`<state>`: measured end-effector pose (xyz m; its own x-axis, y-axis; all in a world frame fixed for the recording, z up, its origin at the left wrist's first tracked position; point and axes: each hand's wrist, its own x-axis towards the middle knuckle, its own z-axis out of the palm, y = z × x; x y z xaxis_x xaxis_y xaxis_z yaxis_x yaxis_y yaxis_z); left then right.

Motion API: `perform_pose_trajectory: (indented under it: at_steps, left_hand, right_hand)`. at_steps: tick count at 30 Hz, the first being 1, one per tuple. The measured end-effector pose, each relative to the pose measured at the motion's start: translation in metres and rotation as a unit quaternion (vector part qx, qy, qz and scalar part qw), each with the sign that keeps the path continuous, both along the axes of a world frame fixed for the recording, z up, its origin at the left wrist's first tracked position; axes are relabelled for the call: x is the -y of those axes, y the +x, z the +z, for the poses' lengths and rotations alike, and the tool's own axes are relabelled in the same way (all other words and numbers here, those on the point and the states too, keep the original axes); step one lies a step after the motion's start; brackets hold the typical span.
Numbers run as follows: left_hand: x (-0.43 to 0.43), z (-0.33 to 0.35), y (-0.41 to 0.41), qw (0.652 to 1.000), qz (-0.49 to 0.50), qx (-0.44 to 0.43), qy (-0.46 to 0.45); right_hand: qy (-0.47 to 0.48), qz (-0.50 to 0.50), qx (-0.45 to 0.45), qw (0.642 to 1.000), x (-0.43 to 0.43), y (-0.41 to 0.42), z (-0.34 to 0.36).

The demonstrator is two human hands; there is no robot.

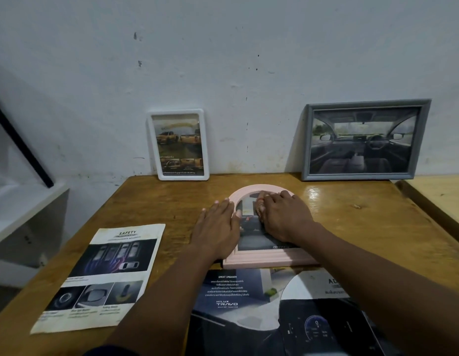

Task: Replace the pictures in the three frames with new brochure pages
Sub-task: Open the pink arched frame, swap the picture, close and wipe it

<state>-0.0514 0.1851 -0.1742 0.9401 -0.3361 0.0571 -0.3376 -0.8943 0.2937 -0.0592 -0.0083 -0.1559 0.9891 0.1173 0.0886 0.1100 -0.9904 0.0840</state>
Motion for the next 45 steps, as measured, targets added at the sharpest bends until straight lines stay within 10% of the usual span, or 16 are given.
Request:
perform_pose_trajectory:
  at_steps: [7,19,30,39,45]
  left_hand:
    - [-0.005,0.014,0.011,0.992,0.039,-0.069,-0.102]
    - [-0.006,0.001,0.01,0.999,0.021,0.008,-0.027]
    - [-0.002,0.002,0.009,1.0,0.025,0.018,0.0]
    - [-0.003,0.0,0.011,0.999,0.027,0.025,-0.008]
    - [-0.002,0.006,0.007,0.999,0.017,0.028,0.025]
  right_hand:
    - [0.086,-0.091,0.012,0.992,-0.042,-0.004,-0.003]
    - [0.226,0.164,-0.091,0.956,-0.009,-0.013,0.013]
    - [0.09,-0.083,-0.032,0.992,-0.048,-0.049,-0.002]
    - [0.259,0.155,-0.081,0.95,-0.03,-0.052,0.006]
    - [0.207,0.187,-0.098,0.955,0.009,-0.069,0.022]
